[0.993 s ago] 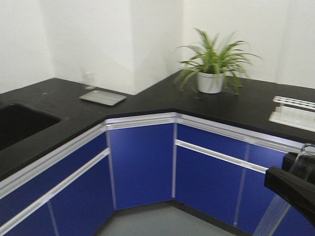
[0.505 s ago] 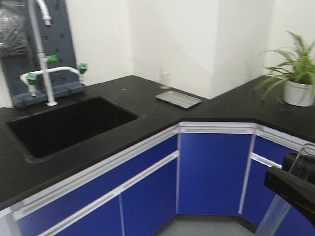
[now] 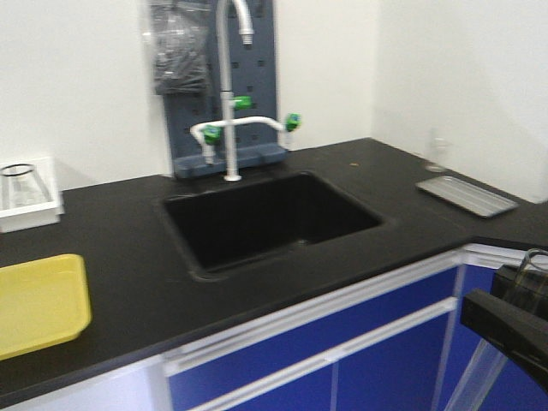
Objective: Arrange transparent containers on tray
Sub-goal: 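Drive the base past the sink to the yellow tray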
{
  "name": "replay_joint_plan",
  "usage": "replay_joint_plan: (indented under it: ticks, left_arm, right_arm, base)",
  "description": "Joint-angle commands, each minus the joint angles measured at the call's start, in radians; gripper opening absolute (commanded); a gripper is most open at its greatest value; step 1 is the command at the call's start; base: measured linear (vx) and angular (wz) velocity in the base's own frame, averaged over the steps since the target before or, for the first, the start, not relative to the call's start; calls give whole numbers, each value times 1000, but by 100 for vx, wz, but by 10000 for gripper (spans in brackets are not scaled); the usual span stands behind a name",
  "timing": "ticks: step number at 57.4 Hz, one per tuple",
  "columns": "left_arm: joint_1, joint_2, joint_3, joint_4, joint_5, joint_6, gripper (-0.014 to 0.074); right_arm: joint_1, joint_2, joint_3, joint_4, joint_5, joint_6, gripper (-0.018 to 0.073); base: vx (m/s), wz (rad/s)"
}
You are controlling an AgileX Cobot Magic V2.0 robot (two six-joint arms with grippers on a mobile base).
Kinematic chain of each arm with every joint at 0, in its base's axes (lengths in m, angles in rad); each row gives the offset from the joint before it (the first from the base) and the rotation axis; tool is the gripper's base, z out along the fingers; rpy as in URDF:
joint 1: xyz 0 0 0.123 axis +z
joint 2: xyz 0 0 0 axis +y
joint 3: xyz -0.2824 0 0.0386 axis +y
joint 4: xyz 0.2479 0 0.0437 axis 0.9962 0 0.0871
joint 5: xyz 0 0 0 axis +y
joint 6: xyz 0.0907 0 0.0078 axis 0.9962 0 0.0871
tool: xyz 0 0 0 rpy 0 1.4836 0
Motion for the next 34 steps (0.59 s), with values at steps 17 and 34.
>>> replay_joint_plan:
  ticks: [17,34]
  left_arm:
    - [-6,-4,-38,-6,-83,-10,111]
    - [-6,-4,-38,-6,-83,-10,111]
  right_arm:
    - [-6,-1,-28,10,-69,-5,82]
    - [-6,-1,-28,10,-69,-5,82]
  base:
    - [17,64]
    - [18,61]
